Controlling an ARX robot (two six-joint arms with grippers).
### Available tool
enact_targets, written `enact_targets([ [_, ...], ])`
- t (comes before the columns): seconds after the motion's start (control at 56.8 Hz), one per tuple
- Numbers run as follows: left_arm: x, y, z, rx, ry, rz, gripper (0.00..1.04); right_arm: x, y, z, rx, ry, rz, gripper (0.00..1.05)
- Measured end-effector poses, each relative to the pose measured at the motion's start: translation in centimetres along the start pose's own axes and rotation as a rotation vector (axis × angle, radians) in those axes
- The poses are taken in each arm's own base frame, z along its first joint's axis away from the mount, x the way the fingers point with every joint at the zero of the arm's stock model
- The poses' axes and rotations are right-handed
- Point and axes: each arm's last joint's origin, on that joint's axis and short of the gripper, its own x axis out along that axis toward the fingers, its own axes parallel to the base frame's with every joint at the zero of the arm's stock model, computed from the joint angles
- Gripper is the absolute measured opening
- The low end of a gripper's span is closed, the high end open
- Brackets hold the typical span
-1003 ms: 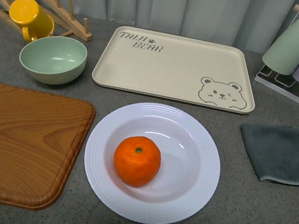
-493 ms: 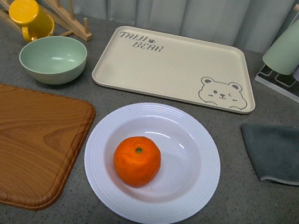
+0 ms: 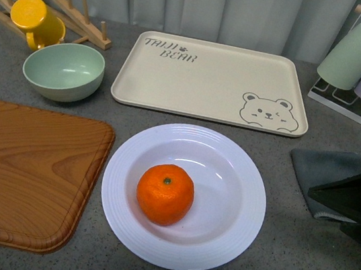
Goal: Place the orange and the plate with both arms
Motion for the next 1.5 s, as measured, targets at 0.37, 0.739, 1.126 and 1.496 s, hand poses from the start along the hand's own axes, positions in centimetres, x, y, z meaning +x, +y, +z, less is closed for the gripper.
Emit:
enact_targets([
  [0.37,0.0,0.0,0.0,0.0,0.0,0.0,0.98,5.5,0.9,1.1,0.081,0.05,0.103,0.96],
  [0.739,0.0,0.0,0.0,0.0,0.0,0.0,0.98,9.1,2.2,2.0,0.139,0.067,0.151,0.96],
  [1.126,0.0,0.0,0.0,0.0,0.0,0.0,0.98,10.4,1.1,1.2,0.193,0.08,0.114,0.45],
  [1.496,0.0,0.0,0.0,0.0,0.0,0.0,0.98,10.7,0.4,0.7,0.21,0.082,0.111,0.19],
])
